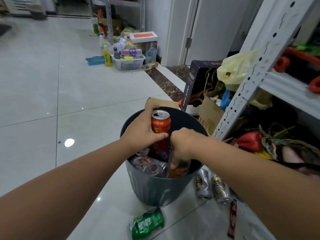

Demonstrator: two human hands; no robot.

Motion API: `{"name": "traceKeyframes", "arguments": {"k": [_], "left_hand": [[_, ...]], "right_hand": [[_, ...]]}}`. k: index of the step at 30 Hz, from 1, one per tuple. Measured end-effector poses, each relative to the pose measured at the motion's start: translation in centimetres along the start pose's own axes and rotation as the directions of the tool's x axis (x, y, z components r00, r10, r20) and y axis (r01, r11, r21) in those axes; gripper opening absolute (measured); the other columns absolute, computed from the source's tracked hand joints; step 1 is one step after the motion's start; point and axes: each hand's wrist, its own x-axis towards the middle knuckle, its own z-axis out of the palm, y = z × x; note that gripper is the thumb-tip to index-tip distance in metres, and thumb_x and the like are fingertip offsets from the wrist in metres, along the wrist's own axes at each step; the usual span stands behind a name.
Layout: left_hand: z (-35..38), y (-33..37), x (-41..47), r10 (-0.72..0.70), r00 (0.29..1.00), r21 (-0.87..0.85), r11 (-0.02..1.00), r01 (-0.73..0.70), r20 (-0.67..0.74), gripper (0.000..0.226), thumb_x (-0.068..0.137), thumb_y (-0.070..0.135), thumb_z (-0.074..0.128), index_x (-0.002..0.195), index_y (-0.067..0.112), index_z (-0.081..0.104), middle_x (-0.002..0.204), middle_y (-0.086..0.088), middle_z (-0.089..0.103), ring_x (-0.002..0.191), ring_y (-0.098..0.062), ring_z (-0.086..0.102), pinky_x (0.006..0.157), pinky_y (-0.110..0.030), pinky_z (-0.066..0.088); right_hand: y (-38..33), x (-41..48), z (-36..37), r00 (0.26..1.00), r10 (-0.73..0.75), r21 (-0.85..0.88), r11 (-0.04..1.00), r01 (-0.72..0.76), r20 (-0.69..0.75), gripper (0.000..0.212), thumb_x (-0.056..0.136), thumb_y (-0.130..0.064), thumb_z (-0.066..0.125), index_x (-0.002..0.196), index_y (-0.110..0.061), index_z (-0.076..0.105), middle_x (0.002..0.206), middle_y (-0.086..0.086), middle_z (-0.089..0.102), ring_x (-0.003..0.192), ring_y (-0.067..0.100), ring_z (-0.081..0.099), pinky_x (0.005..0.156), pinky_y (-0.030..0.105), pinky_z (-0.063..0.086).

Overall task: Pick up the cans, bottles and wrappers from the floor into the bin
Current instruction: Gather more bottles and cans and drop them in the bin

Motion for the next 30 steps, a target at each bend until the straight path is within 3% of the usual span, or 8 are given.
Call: {"name": "traceKeyframes", "arguments": {"k": [4,10,12,14,16,21,25,30], "left_hand": [[1.5,-0.4,0.6,-0.054,0.993,0.061,0.997,0.048,0.104,0.072,0.075,0.044,0.074,0.135,0.034,0.035,0.125,-0.002,0.051,0.11,-0.017,0.051,0.097,-0.032,0.043],[2.8,-1.1,0.1,-0.017,0.954,0.428,0.896,-0.118,0.298,0.054,0.096,0.04,0.047,0.146,0.024,0.034,0.148,-0.003,0.034,0.134,-0.022,0.035,0.109,-0.037,0.032],[3.1,-0.9,0.0,0.017,0.945,0.599,0.77,-0.22,0.326,0.048,0.096,0.038,0.046,0.142,0.025,0.04,0.145,-0.005,0.039,0.132,-0.024,0.035,0.107,-0.039,0.033],[3.1,-0.6,-0.1,0.067,0.907,0.744,0.548,-0.383,0.417,0.037,0.095,0.03,0.049,0.132,0.025,0.053,0.131,-0.003,0.05,0.122,-0.024,0.039,0.1,-0.037,0.034],[3.1,-0.7,-0.3,0.03,0.884,0.777,0.463,-0.426,0.467,0.034,0.094,0.02,0.049,0.127,0.026,0.058,0.12,0.001,0.057,0.114,-0.022,0.042,0.095,-0.035,0.033],[2.4,-0.3,0.2,-0.094,0.863,0.777,0.491,-0.394,0.497,0.036,0.094,0.023,0.05,0.129,0.031,0.055,0.131,0.002,0.053,0.122,-0.022,0.039,0.099,-0.036,0.028],[2.2,0.5,-0.3,-0.141,0.906,0.77,0.588,-0.247,0.398,0.058,0.095,0.032,0.046,0.148,0.03,0.023,0.147,-0.004,0.037,0.134,-0.026,0.032,0.107,-0.043,0.025],[2.7,3.3,-1.8,-0.134,0.961,0.669,0.741,-0.067,0.244,0.064,0.098,0.051,0.026,0.151,0.028,-0.002,0.16,-0.004,0.005,0.147,-0.022,0.008,0.117,-0.045,0.011]], "right_hand": [[-0.2,0.2,1.8,0.999,0.002,0.059,0.998,0.001,-0.049,0.069,0.067,-0.032,0.083,0.12,-0.009,0.046,0.105,0.01,0.056,0.095,0.031,0.055,0.079,0.04,0.048],[1.1,-0.9,2.4,0.987,0.107,0.234,0.969,-0.077,-0.119,0.078,0.055,-0.039,0.089,0.106,-0.016,0.035,0.118,0.011,0.049,0.109,0.034,0.052,0.084,0.044,0.048],[1.4,-1.4,2.9,0.982,0.107,0.247,0.967,-0.067,-0.153,0.077,0.059,-0.038,0.087,0.11,-0.014,0.036,0.12,0.012,0.045,0.109,0.035,0.051,0.085,0.045,0.048],[1.7,-1.8,3.3,0.972,0.096,0.238,0.97,-0.043,-0.215,0.068,0.064,-0.038,0.085,0.103,-0.015,0.035,0.117,0.01,0.044,0.105,0.034,0.053,0.077,0.04,0.045],[2.0,-2.2,3.6,0.964,0.092,0.215,0.976,-0.037,-0.25,0.067,0.068,-0.038,0.082,0.111,-0.013,0.037,0.118,0.01,0.043,0.104,0.033,0.053,0.073,0.038,0.043],[2.8,-2.8,4.1,0.956,0.054,0.158,0.987,-0.008,-0.287,0.074,0.076,-0.042,0.075,0.128,-0.012,0.032,0.123,0.011,0.042,0.104,0.031,0.054,0.075,0.037,0.045],[3.6,-3.5,4.4,0.934,0.021,0.093,0.996,0.013,-0.358,0.086,0.083,-0.061,0.055,0.146,-0.019,0.016,0.141,0.009,0.036,0.122,0.03,0.043,0.094,0.041,0.042],[5.5,-5.7,5.8,0.903,-0.078,0.048,0.993,0.108,-0.422,0.078,0.089,-0.068,0.028,0.151,-0.031,0.0,0.16,0.004,0.001,0.145,0.023,0.006,0.116,0.041,0.012]]}}
